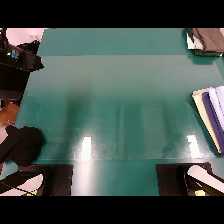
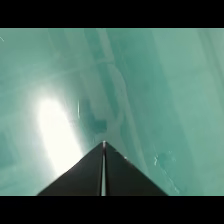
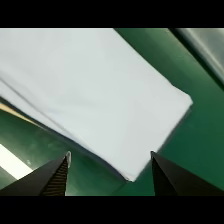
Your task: Fold the shirts.
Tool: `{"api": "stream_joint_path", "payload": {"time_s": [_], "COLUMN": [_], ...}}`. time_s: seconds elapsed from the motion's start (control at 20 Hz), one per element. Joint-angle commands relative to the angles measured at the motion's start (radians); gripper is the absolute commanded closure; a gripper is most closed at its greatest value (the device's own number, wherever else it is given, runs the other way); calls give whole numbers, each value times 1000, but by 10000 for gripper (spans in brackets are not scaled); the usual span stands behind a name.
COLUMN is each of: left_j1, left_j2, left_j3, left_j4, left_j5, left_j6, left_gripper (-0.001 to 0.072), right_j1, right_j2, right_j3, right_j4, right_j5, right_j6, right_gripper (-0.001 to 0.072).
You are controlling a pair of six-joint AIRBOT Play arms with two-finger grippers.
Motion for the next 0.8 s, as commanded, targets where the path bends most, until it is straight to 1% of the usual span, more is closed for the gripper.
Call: {"api": "stream_joint_path", "payload": {"time_s": [0.0,0.05,0.1,0.15,0.2,0.5,0.65,0.75], "left_j1": [0,0,0,0,0,0,0,0], "left_j2": [0,0,0,0,0,0,0,0], "left_j3": [0,0,0,0,0,0,0,0], "left_j4": [0,0,0,0,0,0,0,0], "left_j5": [23,24,24,24,24,24,24,24], "left_j6": [0,0,0,0,0,0,0,0], "left_gripper": [680,680,680,680,680,680,681,680], "right_j1": [10,31,63,102,155,503,601,632], "right_j2": [0,0,0,0,0,0,0,0], "right_j3": [1,1,1,1,1,1,1,1], "right_j4": [310,399,474,528,561,556,554,554], "right_j5": [-11,-11,-9,-6,-6,-44,-87,-108], "right_j6": [13,13,12,10,10,10,10,10], "right_gripper": [137,223,408,628,696,697,696,697]}}
